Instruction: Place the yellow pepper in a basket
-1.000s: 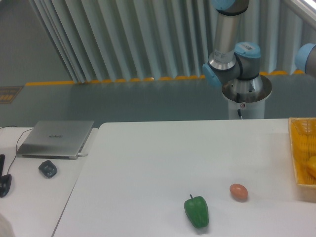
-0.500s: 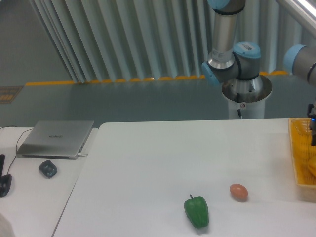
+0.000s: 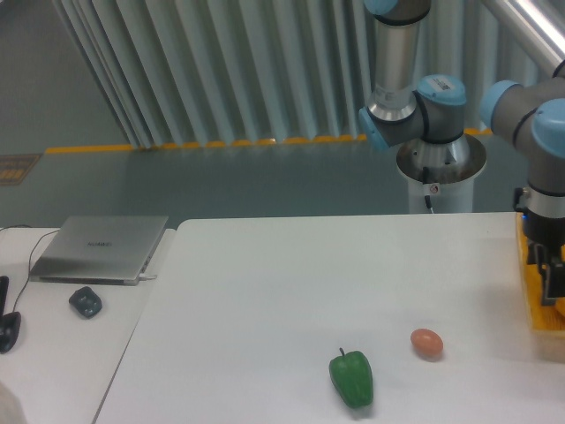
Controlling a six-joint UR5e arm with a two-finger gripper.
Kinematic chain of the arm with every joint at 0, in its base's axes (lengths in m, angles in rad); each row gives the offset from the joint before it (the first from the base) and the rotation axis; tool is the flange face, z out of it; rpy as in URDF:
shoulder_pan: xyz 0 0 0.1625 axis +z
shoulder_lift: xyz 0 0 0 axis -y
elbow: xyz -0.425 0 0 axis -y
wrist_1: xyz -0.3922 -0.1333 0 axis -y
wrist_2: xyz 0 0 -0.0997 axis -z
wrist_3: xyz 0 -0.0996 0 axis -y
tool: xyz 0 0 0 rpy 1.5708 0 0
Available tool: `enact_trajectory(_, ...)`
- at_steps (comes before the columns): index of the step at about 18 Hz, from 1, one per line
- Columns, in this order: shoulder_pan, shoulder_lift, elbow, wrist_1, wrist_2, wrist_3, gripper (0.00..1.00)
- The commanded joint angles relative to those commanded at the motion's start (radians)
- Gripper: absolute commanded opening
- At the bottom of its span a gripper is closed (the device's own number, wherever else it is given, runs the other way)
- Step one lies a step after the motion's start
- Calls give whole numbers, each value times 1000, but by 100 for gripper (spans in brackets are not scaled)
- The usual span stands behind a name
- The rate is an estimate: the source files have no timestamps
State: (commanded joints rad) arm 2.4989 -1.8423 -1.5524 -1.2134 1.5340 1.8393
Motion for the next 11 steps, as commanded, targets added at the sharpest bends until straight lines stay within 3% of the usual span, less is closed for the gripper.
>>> enact_trajectory(4,-8,-2,5,26,2,-2,100)
enact_trajectory(11,-84,-26,5,57,11,-75,100)
